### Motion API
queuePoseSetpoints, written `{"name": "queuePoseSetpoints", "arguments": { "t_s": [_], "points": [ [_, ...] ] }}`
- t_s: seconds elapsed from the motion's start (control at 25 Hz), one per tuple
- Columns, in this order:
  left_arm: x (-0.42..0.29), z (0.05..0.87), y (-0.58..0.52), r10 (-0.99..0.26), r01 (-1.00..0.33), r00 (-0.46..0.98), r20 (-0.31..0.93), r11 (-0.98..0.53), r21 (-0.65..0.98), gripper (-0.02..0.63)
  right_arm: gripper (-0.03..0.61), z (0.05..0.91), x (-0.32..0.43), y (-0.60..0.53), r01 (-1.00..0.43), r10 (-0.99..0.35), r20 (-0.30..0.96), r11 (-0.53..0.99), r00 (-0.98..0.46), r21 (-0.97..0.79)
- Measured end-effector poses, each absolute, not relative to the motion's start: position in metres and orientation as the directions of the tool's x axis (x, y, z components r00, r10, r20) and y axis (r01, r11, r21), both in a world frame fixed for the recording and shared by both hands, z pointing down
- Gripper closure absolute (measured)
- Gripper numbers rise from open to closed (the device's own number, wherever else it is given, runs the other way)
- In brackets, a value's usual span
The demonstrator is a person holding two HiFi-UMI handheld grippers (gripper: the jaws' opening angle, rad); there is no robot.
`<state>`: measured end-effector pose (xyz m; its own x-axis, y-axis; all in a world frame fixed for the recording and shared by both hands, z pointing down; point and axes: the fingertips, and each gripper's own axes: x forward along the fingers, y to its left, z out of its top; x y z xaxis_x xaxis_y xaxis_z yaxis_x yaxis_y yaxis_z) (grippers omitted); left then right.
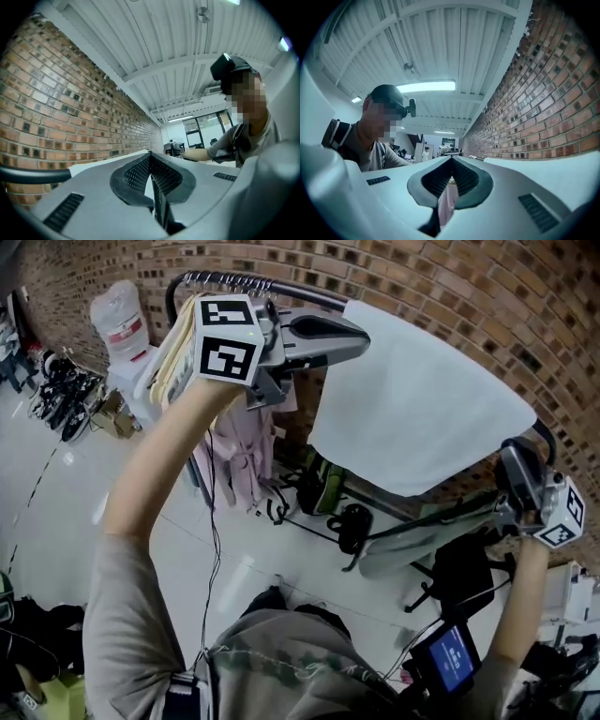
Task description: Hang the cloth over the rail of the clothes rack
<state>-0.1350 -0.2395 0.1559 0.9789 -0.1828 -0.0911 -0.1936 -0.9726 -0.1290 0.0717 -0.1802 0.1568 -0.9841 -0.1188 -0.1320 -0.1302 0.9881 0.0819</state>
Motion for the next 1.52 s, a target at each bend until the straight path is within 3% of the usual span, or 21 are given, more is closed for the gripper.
{"name": "queuePoseSetpoints", "arguments": {
  "t_s": [0.2,0.76,1.2,1.52],
  "points": [
    [-0.127,0.187,-0.18,-0.21,-0.212,0.977,-0.03,-0.96,-0.182,0.609,0.571,0.183,0.074,-0.143,-0.163,-0.16,-0.161,0.987,-0.974,0.009],
    [-0.051,0.25,0.019,-0.242,-0.247,0.967,-0.079,-0.967,-0.066,0.609,0.571,0.254,0.123,0.033,-0.098,-0.109,-0.218,0.993,-0.97,-0.059],
    [-0.036,0.283,0.064,-0.159,-0.163,0.983,-0.089,-0.986,-0.039,0.609,0.571,0.299,0.1,0.081,-0.15,-0.159,-0.169,0.986,-0.973,-0.067],
    [-0.037,0.305,0.06,-0.138,-0.139,0.987,-0.087,-0.99,-0.007,0.609,0.571,0.304,0.076,0.08,-0.123,-0.123,-0.14,0.992,-0.982,-0.007]
  ]
}}
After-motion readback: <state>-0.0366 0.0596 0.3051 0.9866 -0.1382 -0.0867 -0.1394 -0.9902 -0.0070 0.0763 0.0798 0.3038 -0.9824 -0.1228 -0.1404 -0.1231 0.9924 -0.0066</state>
